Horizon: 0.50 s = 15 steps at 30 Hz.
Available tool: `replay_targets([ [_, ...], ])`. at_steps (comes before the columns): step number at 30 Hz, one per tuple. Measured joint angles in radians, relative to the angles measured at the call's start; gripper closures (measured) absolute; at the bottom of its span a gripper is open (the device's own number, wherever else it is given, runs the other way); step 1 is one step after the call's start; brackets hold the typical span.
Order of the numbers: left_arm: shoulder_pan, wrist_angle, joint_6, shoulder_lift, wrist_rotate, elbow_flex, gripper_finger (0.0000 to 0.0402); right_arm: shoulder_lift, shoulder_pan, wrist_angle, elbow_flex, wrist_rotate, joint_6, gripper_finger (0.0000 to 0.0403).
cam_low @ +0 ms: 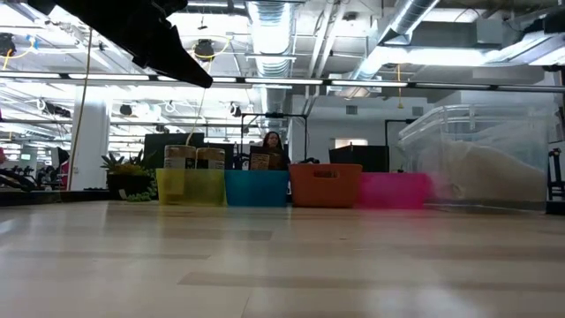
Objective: Sort spices by type
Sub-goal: Put the left red spice container into the orange bin
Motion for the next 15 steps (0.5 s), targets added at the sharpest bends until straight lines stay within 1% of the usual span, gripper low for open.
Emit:
replay_targets([
  [4, 0.0, -0.001, -0.002, 0.0, 0.0, 0.0, 0.0228, 0.047, -0.04, 0.008, 0.001, 0.005, -0.019, 0.0008],
  [8, 0.0, -0.003, -0.003, 0.0, 0.006, 0.013, 0.0228, 0.062, -0.102, 0.013, 0.015, 0.013, -0.036, 0.0008],
  [11, 0.0, -0.011, -0.003, 0.0, 0.031, 0.021, 0.0228, 0.06, -0.149, 0.022, 0.017, 0.05, -0.037, 0.0008],
  [15, 0.0, -0.019, -0.011, 0.0, 0.044, 0.023, 0.0228, 0.06, -0.219, 0.089, 0.017, 0.082, -0.031, 0.0008],
])
